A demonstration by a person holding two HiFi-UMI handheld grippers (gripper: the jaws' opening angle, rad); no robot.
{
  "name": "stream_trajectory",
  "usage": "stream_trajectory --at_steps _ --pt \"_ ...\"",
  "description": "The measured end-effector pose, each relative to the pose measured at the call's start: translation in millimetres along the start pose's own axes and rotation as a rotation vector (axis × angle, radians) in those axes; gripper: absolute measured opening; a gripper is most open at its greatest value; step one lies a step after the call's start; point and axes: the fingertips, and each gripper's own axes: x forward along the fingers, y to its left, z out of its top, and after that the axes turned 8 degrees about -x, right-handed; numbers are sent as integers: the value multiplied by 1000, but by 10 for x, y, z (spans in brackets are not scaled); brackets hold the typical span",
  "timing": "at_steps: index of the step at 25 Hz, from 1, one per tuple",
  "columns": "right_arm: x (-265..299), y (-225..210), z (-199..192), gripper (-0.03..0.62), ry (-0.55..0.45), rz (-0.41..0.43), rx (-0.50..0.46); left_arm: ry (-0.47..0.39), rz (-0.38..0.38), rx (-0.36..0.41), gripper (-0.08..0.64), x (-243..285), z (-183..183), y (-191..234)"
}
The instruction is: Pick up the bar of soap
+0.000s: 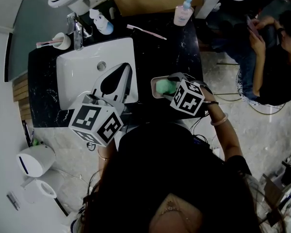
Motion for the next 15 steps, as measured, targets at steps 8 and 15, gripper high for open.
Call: stream_trajectory --at_steps 8,15 --pt "44 3 -6 241 76 52 15 -15 -3 -7 -3 -8 37 42" --pt "82 -13 -8 241 126 78 38 -17 -6 -13 -3 0 55 72"
